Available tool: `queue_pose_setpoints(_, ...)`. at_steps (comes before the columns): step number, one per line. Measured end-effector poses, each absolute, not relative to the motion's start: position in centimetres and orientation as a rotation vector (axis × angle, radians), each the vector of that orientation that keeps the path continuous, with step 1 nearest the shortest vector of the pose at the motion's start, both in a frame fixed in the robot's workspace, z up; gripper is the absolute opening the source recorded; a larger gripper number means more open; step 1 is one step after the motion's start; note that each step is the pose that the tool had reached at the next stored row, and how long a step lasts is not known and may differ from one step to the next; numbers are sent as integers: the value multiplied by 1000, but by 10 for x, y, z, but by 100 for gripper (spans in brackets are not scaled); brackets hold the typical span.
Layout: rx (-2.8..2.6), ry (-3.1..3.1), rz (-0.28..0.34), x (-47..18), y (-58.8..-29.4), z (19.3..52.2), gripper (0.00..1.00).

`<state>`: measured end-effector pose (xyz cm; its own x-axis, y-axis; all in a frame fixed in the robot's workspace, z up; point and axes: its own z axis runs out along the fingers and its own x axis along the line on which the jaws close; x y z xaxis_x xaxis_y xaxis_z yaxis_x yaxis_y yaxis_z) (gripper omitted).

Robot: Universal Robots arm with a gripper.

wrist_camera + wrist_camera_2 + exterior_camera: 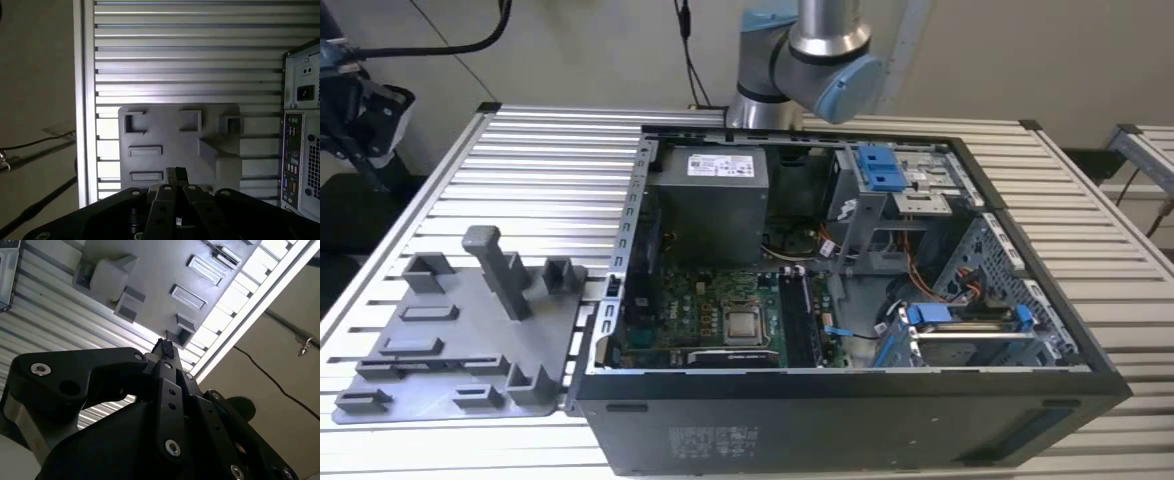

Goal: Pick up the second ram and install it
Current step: 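Reach for the second ram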

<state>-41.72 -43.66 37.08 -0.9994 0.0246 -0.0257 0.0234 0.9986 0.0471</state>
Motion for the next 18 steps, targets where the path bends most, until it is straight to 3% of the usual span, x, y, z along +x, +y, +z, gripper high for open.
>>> queue_pose_setpoints(18,36,3120,73,-416,-484,363,11)
